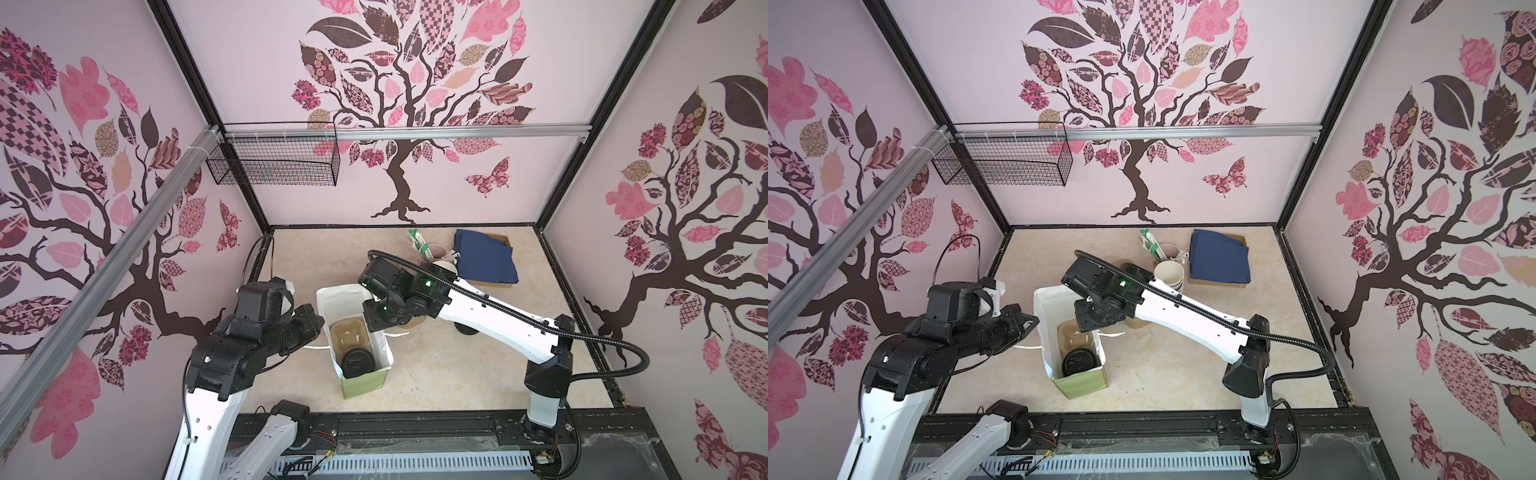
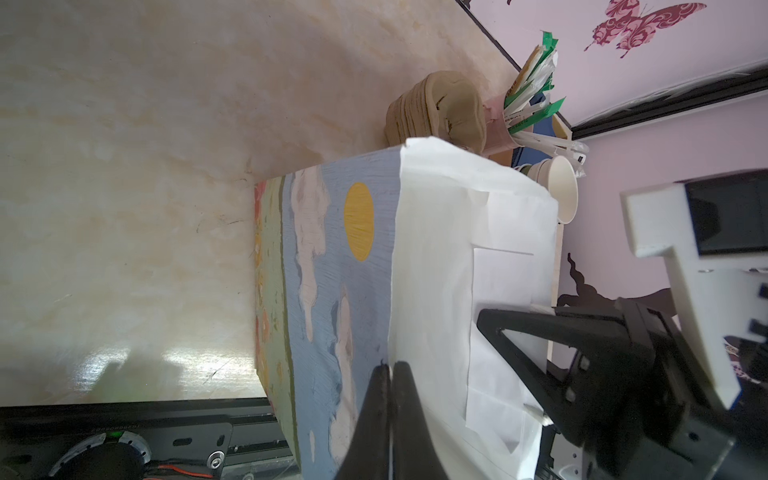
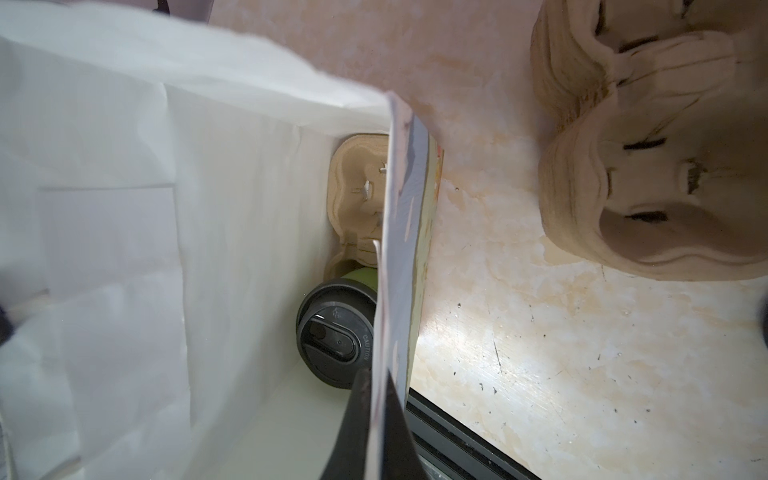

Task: Pack a coffee takeout order
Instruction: Shake the takeout bag at the center of the table.

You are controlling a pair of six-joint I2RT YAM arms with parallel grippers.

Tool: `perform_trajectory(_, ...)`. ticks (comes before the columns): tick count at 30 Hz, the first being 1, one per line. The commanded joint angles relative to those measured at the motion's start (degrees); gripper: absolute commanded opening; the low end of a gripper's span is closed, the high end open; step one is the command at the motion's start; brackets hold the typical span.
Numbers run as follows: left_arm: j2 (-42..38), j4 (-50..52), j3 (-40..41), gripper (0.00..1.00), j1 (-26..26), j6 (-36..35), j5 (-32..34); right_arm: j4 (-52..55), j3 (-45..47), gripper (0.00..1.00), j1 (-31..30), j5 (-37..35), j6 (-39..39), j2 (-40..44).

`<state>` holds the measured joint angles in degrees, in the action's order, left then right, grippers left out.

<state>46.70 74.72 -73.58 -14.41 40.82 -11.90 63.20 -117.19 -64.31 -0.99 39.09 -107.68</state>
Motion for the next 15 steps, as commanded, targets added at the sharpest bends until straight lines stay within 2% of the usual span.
perform_trajectory(1, -0.1, -0.1, 1.2, 0.11, -0.1, 0.0, 0.9, 3.0, -2.5, 0.0, 0.3, -1.9, 0.4, -1.5)
perform_trajectory(5, 0.3, -0.3, 0.7, 0.37, -0.2, -0.2, 1.2, 3.6, -2.2, 0.0, 0.6, -2.0, 0.6, -2.0)
perform_trajectory(11, 1.1, 0.2, -1.2, 0.58, -0.1, -0.9, 2.0, 4.2, -2.5, 0.0, 0.9, -2.1, 0.6, -2.4)
perform_trajectory(13, 1.4, 1.0, -2.1, 0.67, -0.1, -1.2, 3.0, 4.5, -2.5, 0.03, 1.0, -2.4, 0.6, -2.5)
perform_trajectory(15, 1.6, 1.7, -2.9, 0.75, -0.1, -1.5, 4.1, 4.6, -2.4, 0.13, 1.2, -2.6, 0.5, -2.5)
